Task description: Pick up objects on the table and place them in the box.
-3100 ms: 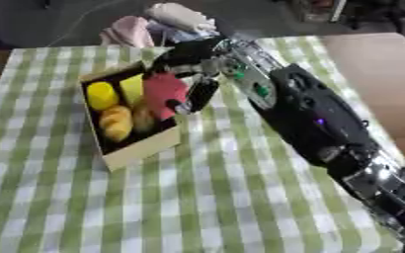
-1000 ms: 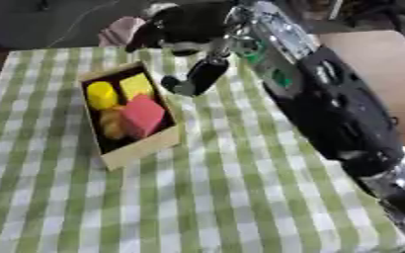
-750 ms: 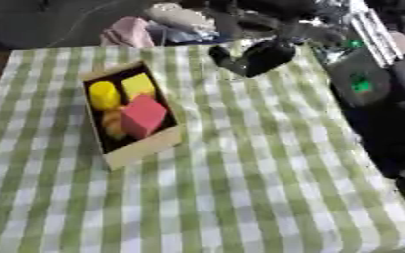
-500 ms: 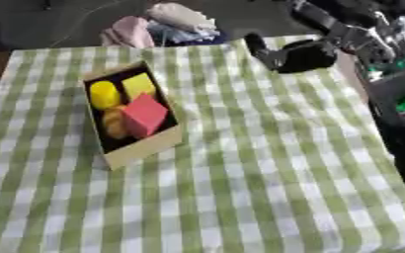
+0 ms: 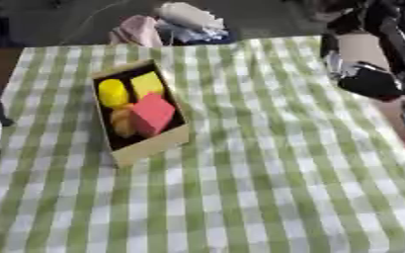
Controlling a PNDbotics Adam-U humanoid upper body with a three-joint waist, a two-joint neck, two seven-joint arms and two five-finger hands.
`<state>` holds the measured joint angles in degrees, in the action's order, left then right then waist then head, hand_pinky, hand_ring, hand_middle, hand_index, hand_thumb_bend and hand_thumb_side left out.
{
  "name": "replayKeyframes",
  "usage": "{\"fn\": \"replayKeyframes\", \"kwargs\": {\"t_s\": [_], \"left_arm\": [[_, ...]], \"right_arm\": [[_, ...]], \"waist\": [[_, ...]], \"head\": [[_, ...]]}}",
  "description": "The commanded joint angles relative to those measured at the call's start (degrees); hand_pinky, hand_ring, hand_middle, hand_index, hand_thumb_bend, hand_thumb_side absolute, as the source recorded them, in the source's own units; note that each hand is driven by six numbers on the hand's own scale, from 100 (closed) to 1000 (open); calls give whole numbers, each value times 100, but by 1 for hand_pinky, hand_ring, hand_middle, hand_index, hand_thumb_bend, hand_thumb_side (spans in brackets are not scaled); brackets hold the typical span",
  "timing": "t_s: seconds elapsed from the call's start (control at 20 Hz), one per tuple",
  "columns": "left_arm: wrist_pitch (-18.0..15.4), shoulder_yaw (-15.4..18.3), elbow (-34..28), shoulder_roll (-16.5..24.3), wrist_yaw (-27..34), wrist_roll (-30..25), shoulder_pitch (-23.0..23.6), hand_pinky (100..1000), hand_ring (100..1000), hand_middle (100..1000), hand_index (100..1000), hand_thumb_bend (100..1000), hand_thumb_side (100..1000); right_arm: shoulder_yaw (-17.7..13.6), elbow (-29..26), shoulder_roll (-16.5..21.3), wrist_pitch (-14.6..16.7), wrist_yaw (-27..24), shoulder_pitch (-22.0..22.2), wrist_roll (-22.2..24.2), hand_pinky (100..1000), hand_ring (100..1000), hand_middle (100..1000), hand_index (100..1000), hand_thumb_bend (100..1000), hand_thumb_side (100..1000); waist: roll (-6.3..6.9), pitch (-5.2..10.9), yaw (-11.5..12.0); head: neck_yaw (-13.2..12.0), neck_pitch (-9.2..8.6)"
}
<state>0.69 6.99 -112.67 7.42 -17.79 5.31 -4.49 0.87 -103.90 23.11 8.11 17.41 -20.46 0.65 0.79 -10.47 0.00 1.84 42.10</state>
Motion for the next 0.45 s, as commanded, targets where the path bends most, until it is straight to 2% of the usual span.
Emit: {"fn": "replayKeyframes", "kwargs": {"t_s": [0.05,0.2,0.45], "left_arm": [[-20,-42,-50,11,35,-30,-32,753,567,724,861,309,774],[4,-76,-26,14,47,-35,-29,751,565,722,858,299,781],[30,-147,24,11,69,-61,-18,749,557,716,856,291,790]], "right_arm": [[-117,-52,-112,23,-345,150,-313,639,659,743,950,100,503],[-149,-2,-293,44,-489,390,-499,630,651,737,946,100,498],[-131,89,-585,56,-505,647,-652,619,638,726,941,100,491]], "waist": [[69,4,-16],[79,9,-65],[76,22,-115]], "head": [[-133,78],[-284,173],[-461,201]]}}
